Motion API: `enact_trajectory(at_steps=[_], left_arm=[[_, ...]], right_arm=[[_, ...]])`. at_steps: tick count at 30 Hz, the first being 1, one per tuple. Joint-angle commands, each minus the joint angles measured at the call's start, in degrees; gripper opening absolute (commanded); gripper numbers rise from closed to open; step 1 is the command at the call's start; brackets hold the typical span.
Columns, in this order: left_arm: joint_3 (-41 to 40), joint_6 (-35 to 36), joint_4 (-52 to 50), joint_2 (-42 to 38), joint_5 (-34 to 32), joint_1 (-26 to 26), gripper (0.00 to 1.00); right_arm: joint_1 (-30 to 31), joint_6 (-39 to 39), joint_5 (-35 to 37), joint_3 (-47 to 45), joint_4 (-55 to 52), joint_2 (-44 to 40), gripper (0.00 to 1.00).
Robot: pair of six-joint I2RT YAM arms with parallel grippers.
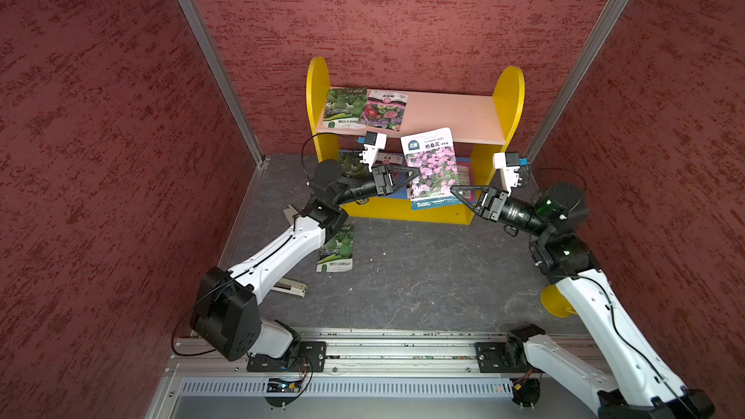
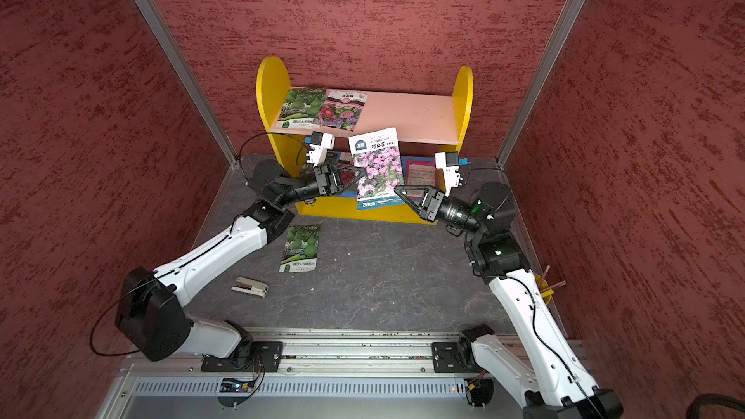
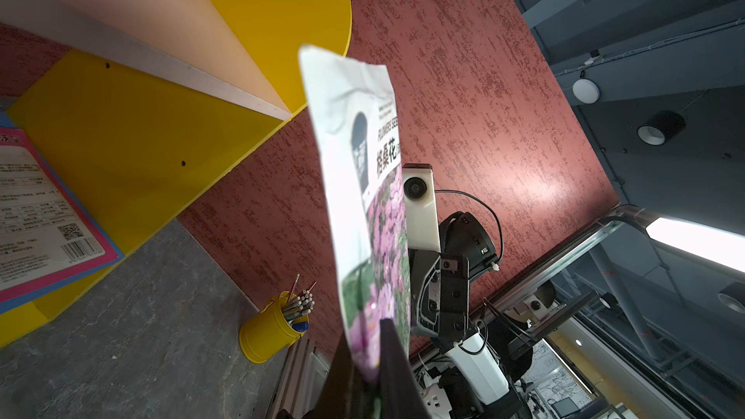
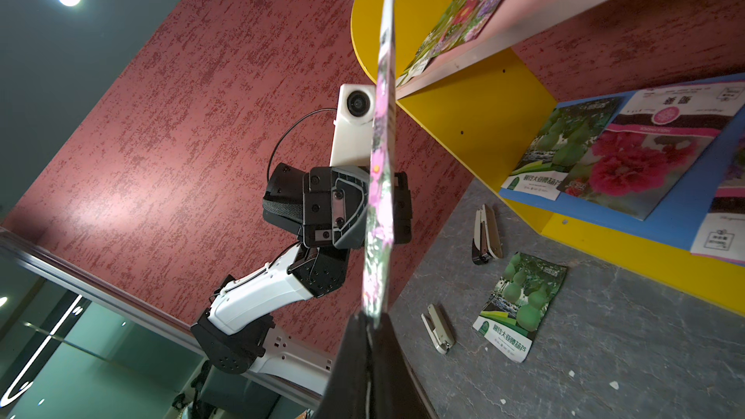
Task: Take the seed bag off the shelf
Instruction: Pick up the seed packet from the shelf.
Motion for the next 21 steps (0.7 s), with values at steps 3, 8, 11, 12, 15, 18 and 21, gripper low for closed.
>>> enact_trajectory(at_steps=[3, 8, 11, 12, 15, 18, 21], left_arm=[[1.9, 0.8, -0.1, -0.6, 1.9, -0.3, 0.0], [1.8, 1.1, -0.6, -0.7, 3.8, 0.0, 0.0], [1.3, 1.0, -0.4, -1.0, 5.7, 0.4, 0.0], [1.1, 0.9, -0.7, -1.2, 6.3, 0.6, 0.0], [0.4, 1.3, -1.4, -2.2, 7.6, 1.2, 0.0], [0.1, 3.1, -4.3, -3.3, 7.9, 1.6, 0.0], [0.3, 3.3, -5.0, -3.4, 8.9, 1.6, 0.0]], right_arm=[[1.0, -0.8, -2.0, 1.0, 1.7, 0.1, 0.04], [1.0, -4.4, -2.3, 2.9, -3.0, 0.4, 0.3], [1.0, -9.2, -2.0, 5.9, -9.0, 1.1, 0.37], [0.9, -10.7, -2.0, 7.1, -10.9, 1.5, 0.38], [1.0, -14.1, -1.9, 10.2, -15.9, 2.6, 0.39], [0.9, -15.6, -2.1, 12.1, -18.0, 3.3, 0.37], [1.0, -15.8, -2.5, 13.3, -18.4, 4.1, 0.32]])
